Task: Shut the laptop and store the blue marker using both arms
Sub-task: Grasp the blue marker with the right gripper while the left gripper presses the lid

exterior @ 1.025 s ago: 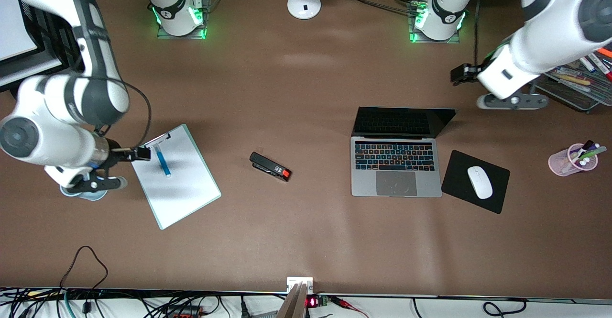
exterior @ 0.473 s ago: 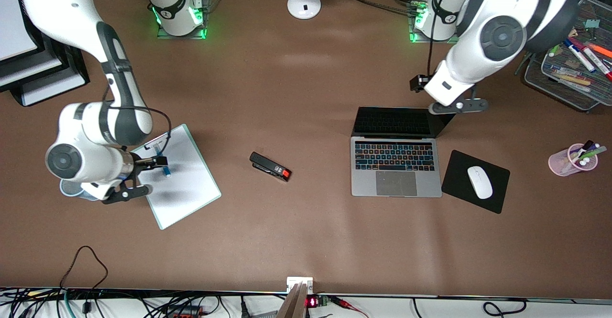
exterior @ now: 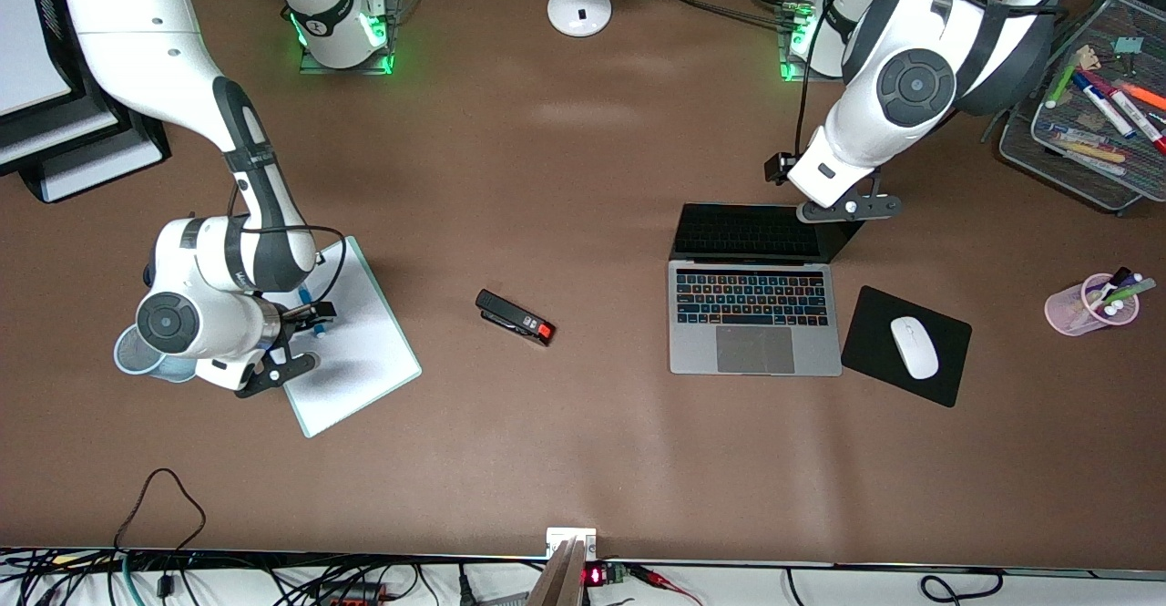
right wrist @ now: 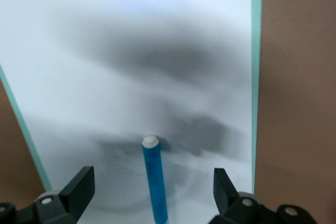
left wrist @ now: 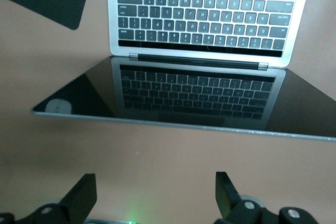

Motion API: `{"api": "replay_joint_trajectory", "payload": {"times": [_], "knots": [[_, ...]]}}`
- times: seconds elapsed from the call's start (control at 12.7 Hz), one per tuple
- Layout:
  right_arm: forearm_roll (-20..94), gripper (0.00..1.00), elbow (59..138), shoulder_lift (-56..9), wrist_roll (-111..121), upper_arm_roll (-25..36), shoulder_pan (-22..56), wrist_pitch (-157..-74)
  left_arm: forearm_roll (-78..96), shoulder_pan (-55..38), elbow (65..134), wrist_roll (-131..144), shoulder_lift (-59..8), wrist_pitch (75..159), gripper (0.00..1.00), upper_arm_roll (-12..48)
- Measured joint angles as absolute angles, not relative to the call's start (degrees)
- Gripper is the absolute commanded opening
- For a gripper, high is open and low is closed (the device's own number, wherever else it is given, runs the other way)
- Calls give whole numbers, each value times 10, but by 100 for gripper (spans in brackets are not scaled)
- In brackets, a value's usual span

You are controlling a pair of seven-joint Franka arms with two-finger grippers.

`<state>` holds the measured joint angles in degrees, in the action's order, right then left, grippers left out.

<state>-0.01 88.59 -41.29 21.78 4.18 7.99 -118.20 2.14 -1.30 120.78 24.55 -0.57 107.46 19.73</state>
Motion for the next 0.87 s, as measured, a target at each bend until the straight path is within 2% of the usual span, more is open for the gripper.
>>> {"api": "replay_joint_trajectory", "payload": {"times": [0.24,0.55,0.87], "knots": [[0,74,886,-419,236,43,79,-1189,21,-13,1234,246,-10,1121,100,198],[0,69,889,-421,236,43,79,-1191,21,-13,1238,246,-27,1158,100,198],[0,55,893,-430,237,43,79,-1200,21,-13,1239,245,-36,1193,100,198]]}}
